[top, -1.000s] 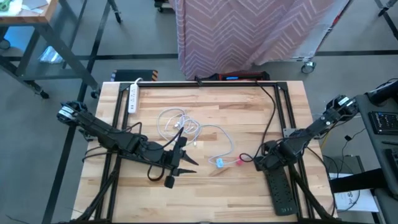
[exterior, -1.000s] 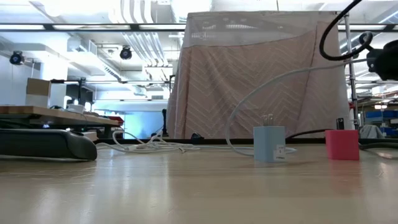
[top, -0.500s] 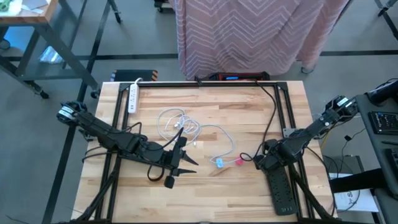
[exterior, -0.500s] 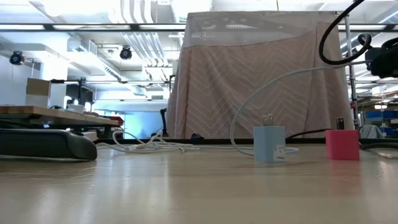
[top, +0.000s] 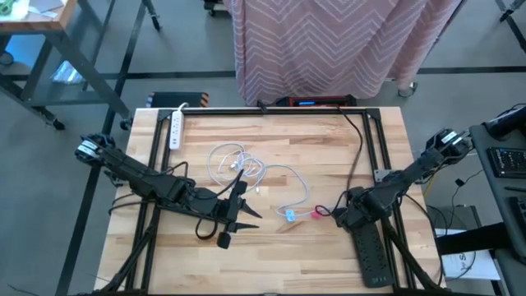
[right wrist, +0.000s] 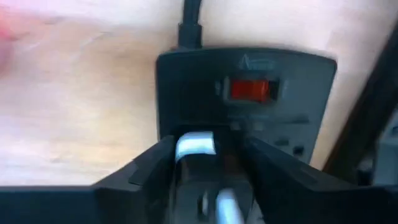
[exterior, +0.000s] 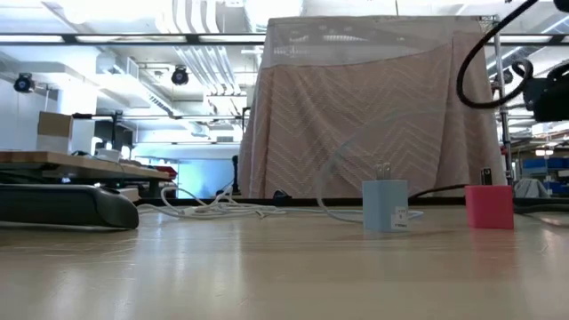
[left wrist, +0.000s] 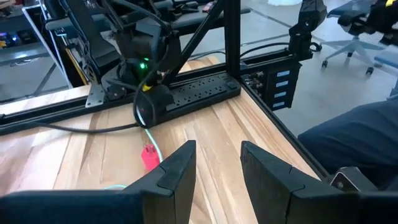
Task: Plug in charger cables
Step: Insert the black charger adapter into the right black outlet extension
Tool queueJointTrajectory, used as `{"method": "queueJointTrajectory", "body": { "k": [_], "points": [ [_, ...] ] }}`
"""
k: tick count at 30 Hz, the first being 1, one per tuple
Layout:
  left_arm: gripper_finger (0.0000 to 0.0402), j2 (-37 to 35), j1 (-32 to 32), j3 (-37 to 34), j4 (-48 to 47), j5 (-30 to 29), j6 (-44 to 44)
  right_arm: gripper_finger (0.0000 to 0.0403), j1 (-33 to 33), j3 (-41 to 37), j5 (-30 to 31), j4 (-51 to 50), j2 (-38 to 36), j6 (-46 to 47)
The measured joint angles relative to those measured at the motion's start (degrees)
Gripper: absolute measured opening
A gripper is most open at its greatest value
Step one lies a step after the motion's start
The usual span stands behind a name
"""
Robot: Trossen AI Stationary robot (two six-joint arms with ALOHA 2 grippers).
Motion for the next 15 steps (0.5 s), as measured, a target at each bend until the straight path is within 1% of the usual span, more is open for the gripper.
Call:
{"method": "queueJointTrajectory", "body": {
  "k": [4,8,12,15],
  "points": [
    [0.0118,0.0,0.0,0.0,-0.5,-2.4,0.2,0.0249,-0.1,1.6,-0.8,-1.5,-2.5,-0.8],
    [0.0132,0.0,0.1,0.0,-1.0,-3.0,-0.3,0.0291,-0.1,4.7,-2.8,-2.4,-4.6,-1.1],
    [0.015,0.0,0.1,0.0,-1.0,-3.0,-0.3,0.0311,-0.1,8.5,-2.7,-4.1,-6.4,-2.2],
    [0.0164,0.0,0.1,0.0,-1.1,-3.0,-0.3,0.0314,-0.1,12.4,-2.7,-9.0,-7.3,-2.1]
  ]
}}
